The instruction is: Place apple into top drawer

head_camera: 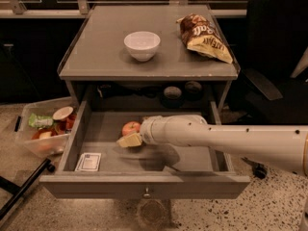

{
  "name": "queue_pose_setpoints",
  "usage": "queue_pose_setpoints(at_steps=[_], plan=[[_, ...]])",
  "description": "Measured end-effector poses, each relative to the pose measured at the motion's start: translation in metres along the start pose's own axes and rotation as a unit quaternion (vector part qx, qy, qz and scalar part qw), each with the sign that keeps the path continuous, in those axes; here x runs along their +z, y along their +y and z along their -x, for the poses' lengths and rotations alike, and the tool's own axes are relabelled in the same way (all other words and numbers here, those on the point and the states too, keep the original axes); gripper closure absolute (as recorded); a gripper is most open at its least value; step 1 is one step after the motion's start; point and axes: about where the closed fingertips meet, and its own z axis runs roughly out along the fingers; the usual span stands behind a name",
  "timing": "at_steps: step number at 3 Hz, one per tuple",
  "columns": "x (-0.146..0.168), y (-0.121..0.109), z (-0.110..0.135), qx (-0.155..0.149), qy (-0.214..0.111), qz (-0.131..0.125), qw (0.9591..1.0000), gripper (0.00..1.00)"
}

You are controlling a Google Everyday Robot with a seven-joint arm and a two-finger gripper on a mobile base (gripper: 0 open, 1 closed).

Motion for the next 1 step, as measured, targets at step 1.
queue_pose_setpoints(at_steps=[1], plan=[[-0.0022, 0.0011, 0.0008, 0.001, -0.003, 0.001, 1.0, 0.0]])
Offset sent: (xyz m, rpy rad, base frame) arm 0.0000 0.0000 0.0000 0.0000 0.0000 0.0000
